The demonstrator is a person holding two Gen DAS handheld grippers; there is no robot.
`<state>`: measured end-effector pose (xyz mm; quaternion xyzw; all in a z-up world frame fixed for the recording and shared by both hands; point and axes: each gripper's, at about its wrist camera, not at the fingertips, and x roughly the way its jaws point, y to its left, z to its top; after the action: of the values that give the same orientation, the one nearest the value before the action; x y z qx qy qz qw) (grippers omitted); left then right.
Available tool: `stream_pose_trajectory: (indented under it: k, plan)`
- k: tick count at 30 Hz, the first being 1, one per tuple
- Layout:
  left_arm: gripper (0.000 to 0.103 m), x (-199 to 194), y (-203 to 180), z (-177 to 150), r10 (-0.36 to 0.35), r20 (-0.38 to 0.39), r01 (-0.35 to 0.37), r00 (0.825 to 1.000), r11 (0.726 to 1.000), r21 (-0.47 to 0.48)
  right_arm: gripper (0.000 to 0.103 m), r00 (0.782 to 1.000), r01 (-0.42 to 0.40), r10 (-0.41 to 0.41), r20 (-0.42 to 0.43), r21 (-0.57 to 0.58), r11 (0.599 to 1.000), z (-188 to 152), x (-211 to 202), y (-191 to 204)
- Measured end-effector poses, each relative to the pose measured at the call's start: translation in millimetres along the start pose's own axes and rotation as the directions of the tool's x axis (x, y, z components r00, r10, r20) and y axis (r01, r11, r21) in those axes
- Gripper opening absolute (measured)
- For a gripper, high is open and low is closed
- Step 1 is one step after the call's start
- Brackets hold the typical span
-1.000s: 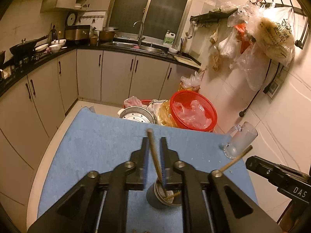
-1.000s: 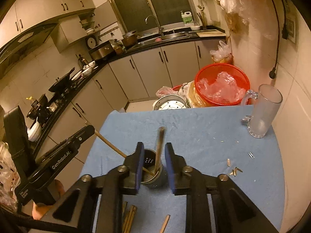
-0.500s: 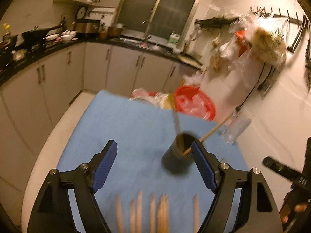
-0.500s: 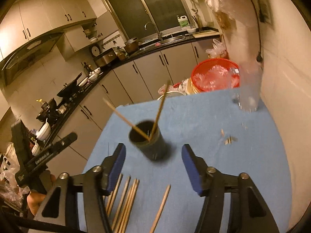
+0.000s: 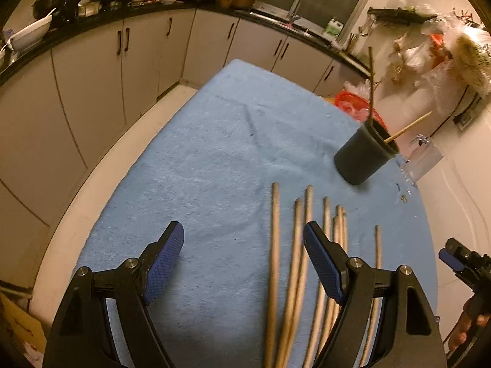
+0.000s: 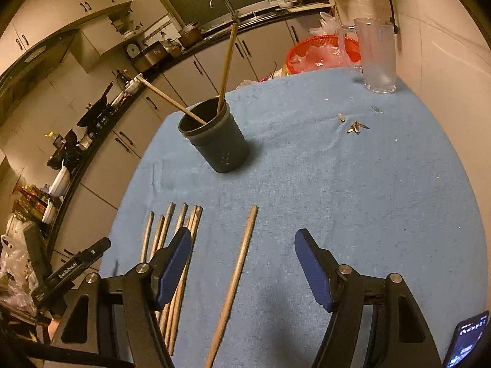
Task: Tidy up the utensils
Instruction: 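Move both open grippers back down to the remaining chopsticks, then close the left gripper on a chopstick while the right gripper grasps another chopstick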
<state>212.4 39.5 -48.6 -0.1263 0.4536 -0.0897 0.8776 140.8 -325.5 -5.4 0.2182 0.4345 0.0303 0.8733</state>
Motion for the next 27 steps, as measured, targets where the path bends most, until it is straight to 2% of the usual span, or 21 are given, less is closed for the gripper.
stream_pose_trajectory:
  k: [3,5,10,13,16,19,21,25,26,27]
  plan:
    - [0.079,-2.4,1.6,5.8,0.009,-0.007,-0.009,1.0,1.0,0.001,0.071,0.999,-0.023,0.023,-0.032,0.026,0.999,3.4,6.4,-1.0]
    - [0.079,-2.1,-2.1,9.6,0.027,-0.022,-0.026,0.999,1.0,0.011,0.062,0.999,-0.014,0.016,-0.051,0.041,0.999,5.2,12.9,-2.9]
    - [0.079,6.7,-13.1,19.1,0.051,-0.07,-0.047,0.996,0.997,0.061,0.051,0.995,-0.003,0.008,-0.103,0.048,0.999,10.4,28.1,-2.3]
    - [0.079,22.2,-20.8,29.2,0.061,-0.143,-0.049,0.988,0.995,0.085,0.04,0.988,-0.009,0.017,-0.151,0.059,0.998,15.3,41.2,-2.7]
    - [0.079,40.8,-27.1,42.5,0.06,-0.213,-0.043,0.975,0.996,0.083,0.039,0.979,0.0,0.016,-0.202,0.08,0.997,22.4,56.9,-5.1]
    - [0.072,56.3,-35.2,54.0,0.055,-0.263,-0.033,0.963,0.996,0.084,0.038,0.975,0.029,-0.011,-0.223,0.077,0.997,27.0,66.3,-5.2]
    - [0.062,67.0,-42.7,60.3,0.059,-0.294,-0.03,0.954,0.994,0.101,0.038,0.973,0.041,-0.023,-0.23,0.075,0.996,27.4,70.1,-4.6]
    - [0.051,85.1,-53.4,66.3,0.073,-0.331,-0.031,0.941,0.991,0.129,0.037,0.969,0.053,-0.035,-0.243,0.069,0.996,28.3,77.8,-4.1]
    - [0.047,90.6,-55.5,67.6,0.079,-0.338,-0.035,0.938,0.99,0.137,0.037,0.968,0.058,-0.039,-0.246,0.07,0.996,28.5,79.7,-4.4]
    - [0.039,94.1,-56.9,68.5,0.086,-0.34,-0.039,0.936,0.989,0.143,0.037,0.967,0.064,-0.044,-0.251,0.073,0.995,28.8,82.1,-5.5]
